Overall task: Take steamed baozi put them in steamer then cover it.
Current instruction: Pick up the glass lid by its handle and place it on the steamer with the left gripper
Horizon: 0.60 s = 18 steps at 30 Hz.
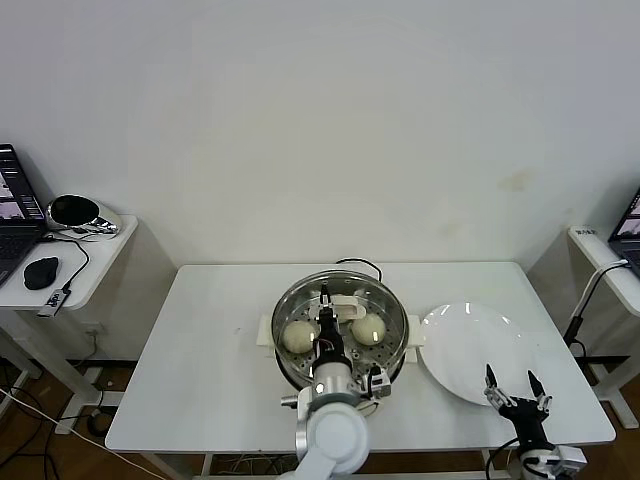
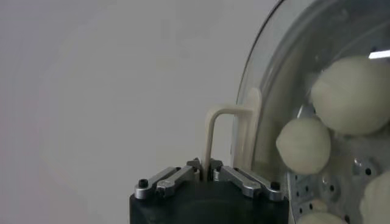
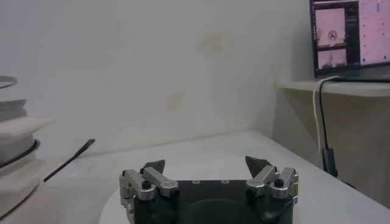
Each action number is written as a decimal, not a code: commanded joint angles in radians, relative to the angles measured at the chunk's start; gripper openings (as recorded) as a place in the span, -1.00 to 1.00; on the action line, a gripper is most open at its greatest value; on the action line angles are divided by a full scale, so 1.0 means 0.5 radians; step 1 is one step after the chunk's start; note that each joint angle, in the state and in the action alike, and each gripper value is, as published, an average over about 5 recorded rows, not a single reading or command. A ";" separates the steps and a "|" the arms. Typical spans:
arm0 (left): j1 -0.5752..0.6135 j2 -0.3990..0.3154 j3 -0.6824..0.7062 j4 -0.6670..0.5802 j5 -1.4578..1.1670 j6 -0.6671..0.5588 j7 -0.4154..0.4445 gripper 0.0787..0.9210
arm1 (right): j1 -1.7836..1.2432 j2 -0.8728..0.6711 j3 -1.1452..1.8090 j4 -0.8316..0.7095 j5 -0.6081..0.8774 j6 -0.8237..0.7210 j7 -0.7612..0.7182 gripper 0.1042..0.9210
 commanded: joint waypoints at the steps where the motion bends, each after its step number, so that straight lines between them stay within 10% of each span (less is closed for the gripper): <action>1: -0.010 -0.004 0.004 0.031 0.033 0.052 0.025 -0.83 | 0.002 -0.002 0.001 -0.002 -0.002 0.001 0.000 0.76; 18: -0.017 -0.002 0.004 0.047 0.036 0.045 0.054 -0.83 | -0.002 0.003 0.000 -0.013 -0.002 0.008 -0.002 0.76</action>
